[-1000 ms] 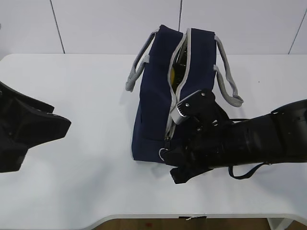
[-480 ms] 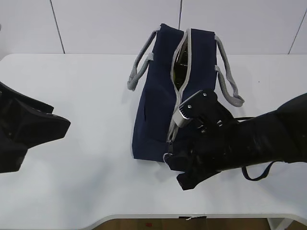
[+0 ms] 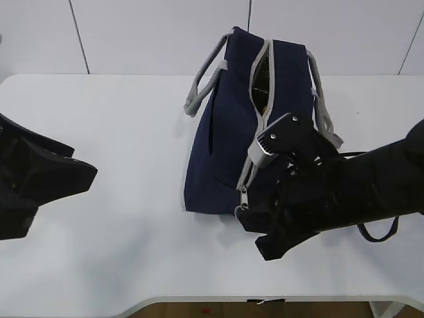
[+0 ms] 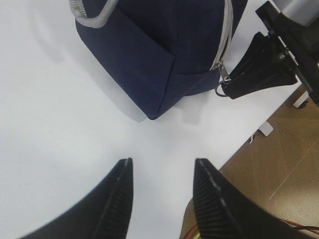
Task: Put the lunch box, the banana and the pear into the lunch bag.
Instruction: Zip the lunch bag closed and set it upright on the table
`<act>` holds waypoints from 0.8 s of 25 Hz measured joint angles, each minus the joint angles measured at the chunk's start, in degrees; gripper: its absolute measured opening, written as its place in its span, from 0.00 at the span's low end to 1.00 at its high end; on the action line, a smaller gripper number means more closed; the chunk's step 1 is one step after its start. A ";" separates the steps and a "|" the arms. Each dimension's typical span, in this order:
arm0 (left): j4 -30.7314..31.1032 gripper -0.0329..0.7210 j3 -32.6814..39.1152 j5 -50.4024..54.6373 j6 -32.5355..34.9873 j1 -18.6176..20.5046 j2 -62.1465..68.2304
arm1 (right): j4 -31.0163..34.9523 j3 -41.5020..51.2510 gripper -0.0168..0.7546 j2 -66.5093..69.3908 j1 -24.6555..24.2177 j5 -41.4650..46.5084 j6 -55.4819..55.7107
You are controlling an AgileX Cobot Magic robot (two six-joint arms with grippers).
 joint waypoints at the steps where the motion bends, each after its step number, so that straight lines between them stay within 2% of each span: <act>1: 0.00 0.45 0.00 0.00 0.00 0.00 0.00 | -2.27 0.00 0.03 -0.08 0.00 0.09 1.99; 5: 0.00 0.45 0.00 0.00 0.00 0.00 0.00 | -7.76 0.00 0.03 -0.22 0.00 0.17 9.33; 12: 0.00 0.45 0.00 0.00 0.00 0.00 0.00 | -7.73 0.00 0.03 -0.22 0.00 -0.40 14.67; 15: 0.00 0.45 0.00 -0.19 0.00 0.00 0.00 | -7.63 0.00 0.03 -0.22 0.00 -0.40 12.53; 20: 0.00 0.45 0.00 -0.92 0.00 0.00 0.00 | -7.63 0.00 0.03 -0.22 0.00 -0.26 1.47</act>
